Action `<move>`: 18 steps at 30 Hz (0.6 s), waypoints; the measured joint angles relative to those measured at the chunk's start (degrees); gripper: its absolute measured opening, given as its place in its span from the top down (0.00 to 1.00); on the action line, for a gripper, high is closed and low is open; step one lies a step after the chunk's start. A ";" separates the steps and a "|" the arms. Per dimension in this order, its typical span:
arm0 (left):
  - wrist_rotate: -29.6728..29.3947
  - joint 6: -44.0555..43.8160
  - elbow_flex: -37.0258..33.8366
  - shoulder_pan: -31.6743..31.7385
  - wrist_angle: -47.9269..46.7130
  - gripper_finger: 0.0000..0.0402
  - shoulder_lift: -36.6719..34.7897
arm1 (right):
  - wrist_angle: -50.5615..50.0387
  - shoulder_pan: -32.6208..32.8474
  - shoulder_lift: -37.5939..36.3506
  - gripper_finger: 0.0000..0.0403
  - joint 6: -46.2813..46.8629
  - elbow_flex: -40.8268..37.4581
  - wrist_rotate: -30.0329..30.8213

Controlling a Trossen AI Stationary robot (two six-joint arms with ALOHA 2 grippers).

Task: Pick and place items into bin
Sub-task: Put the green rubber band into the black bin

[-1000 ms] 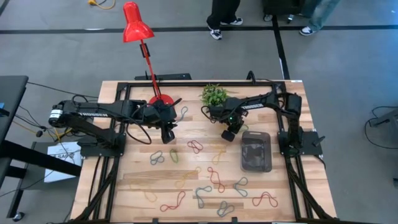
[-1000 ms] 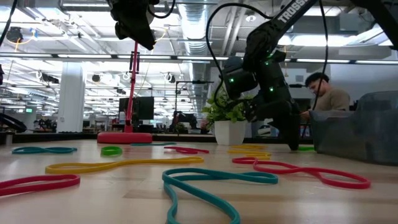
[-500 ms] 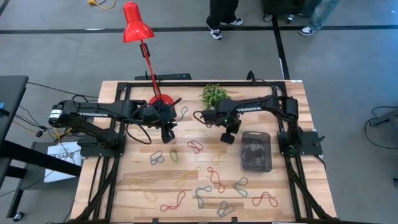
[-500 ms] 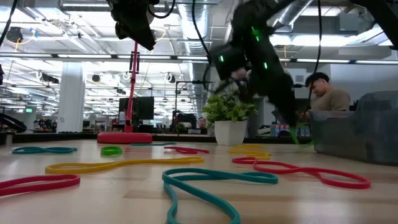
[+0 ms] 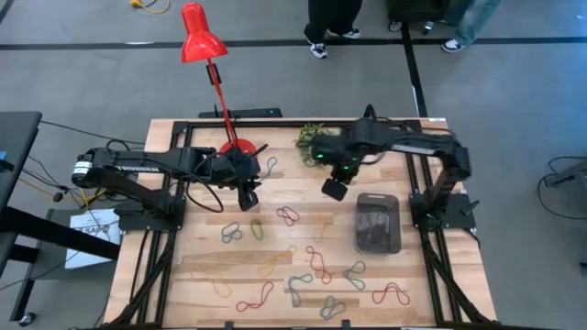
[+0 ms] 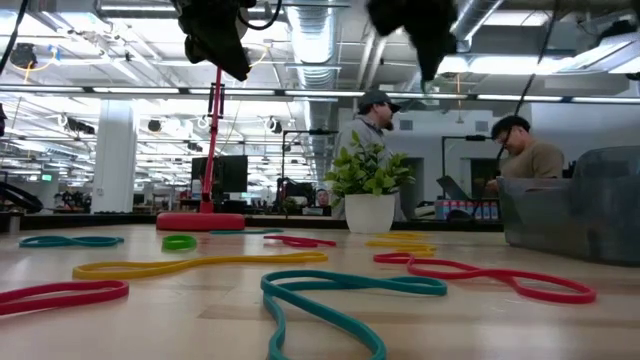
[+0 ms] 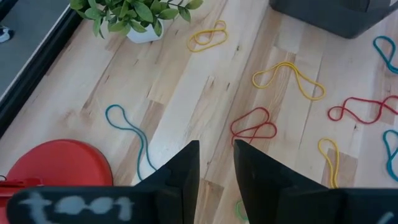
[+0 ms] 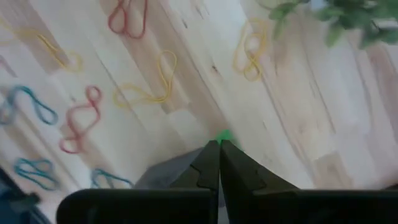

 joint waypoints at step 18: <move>-0.03 3.70 0.00 0.00 6.10 0.78 0.00 | 8.35 10.31 -23.37 1.00 34.34 -35.88 0.19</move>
